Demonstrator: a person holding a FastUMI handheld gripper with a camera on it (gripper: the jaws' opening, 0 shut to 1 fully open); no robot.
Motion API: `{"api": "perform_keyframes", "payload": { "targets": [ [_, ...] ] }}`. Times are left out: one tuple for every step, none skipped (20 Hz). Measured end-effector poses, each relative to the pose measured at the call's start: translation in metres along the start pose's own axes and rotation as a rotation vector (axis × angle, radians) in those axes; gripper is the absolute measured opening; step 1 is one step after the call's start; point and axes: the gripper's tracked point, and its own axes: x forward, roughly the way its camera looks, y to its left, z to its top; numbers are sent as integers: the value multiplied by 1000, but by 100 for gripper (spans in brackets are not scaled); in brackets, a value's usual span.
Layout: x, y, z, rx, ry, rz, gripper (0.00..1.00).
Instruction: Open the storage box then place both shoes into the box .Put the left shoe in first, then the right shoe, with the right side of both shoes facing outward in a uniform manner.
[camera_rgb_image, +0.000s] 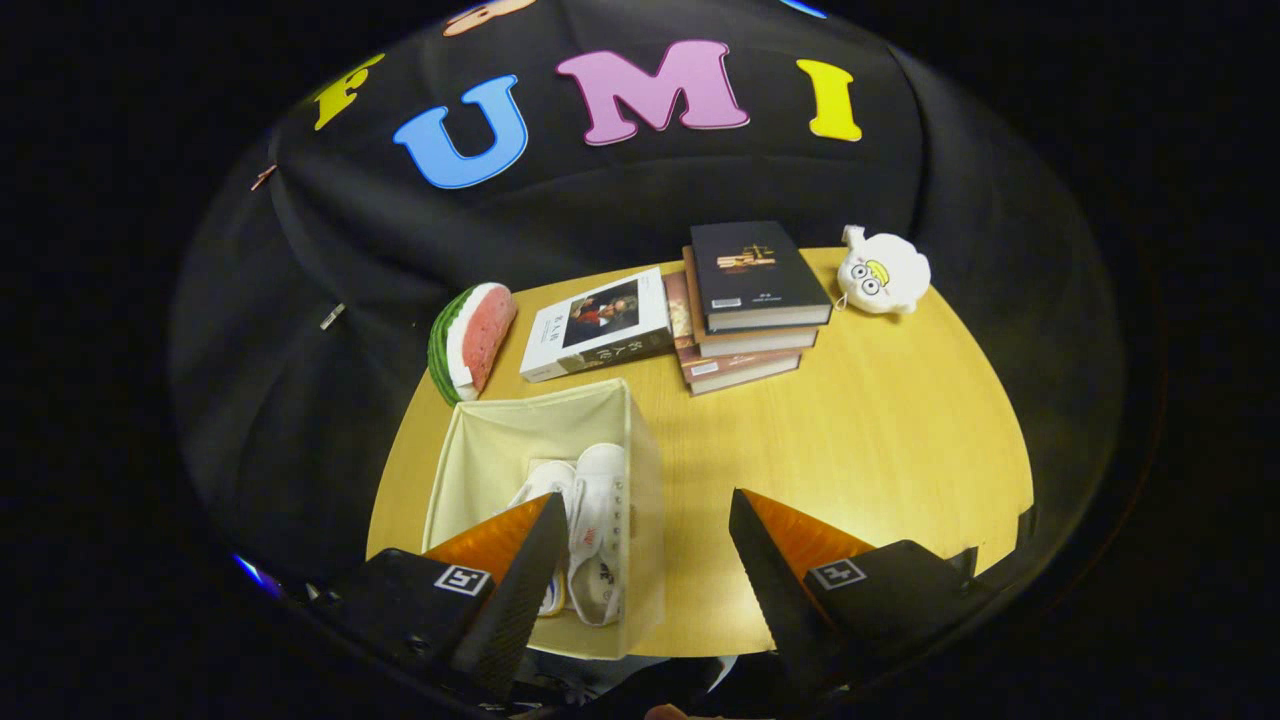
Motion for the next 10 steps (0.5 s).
{"api": "perform_keyframes", "payload": {
  "targets": [
    [-7, -11, 8, -11, -37, -19, 100],
    [-15, -21, 15, -22, -74, -37, 99],
    [-22, -30, 22, -33, -109, -53, 99],
    [-29, -38, 28, -45, -143, -67, 99],
    [-36, -45, 35, -58, -181, -80, 99],
    [-43, -52, 41, -73, -219, -93, 99],
    [-50, -57, 47, -88, -261, -103, 99],
    [-56, -60, 53, -106, -304, -110, 99],
    [-63, -63, 59, -123, -345, -113, 99],
    [-71, -64, 62, -135, -385, -115, 99]
  ]
}}
